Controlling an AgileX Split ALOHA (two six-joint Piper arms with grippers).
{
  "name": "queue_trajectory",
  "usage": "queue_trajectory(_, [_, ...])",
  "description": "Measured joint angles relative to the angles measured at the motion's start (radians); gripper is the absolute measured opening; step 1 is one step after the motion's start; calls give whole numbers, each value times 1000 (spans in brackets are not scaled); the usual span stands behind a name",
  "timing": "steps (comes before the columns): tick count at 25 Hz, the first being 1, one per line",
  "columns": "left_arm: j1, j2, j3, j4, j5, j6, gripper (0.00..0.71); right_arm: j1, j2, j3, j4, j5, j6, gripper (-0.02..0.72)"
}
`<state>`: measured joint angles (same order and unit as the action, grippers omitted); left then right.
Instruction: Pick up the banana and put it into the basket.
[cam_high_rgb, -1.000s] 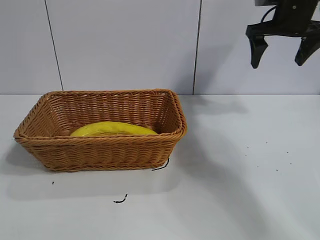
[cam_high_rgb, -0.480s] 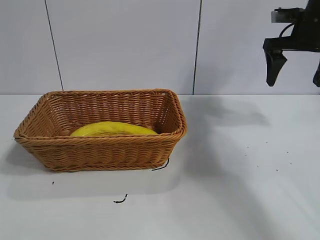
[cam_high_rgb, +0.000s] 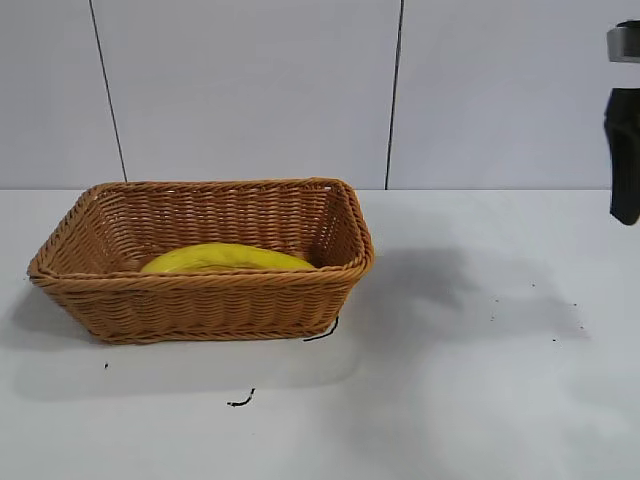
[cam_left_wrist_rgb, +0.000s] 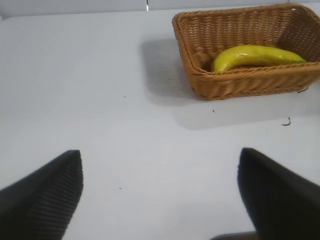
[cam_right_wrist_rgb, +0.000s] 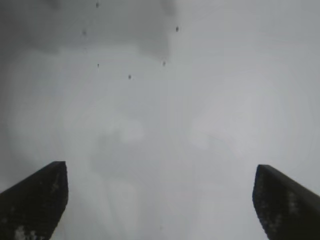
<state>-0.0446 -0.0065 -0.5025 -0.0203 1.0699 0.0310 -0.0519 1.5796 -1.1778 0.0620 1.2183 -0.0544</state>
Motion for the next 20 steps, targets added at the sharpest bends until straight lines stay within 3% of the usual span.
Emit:
queue_trajectory(8, [0, 0, 0, 0, 0, 0, 634, 0, -501, 394, 0, -3, -15, 689])
queue_trajectory(17, [0, 0, 0, 0, 0, 0, 634, 0, -1106, 649, 2, -176, -55, 689])
queue_trajectory(20, [0, 0, 0, 0, 0, 0, 634, 0, -1259, 674, 2, -179, -56, 689])
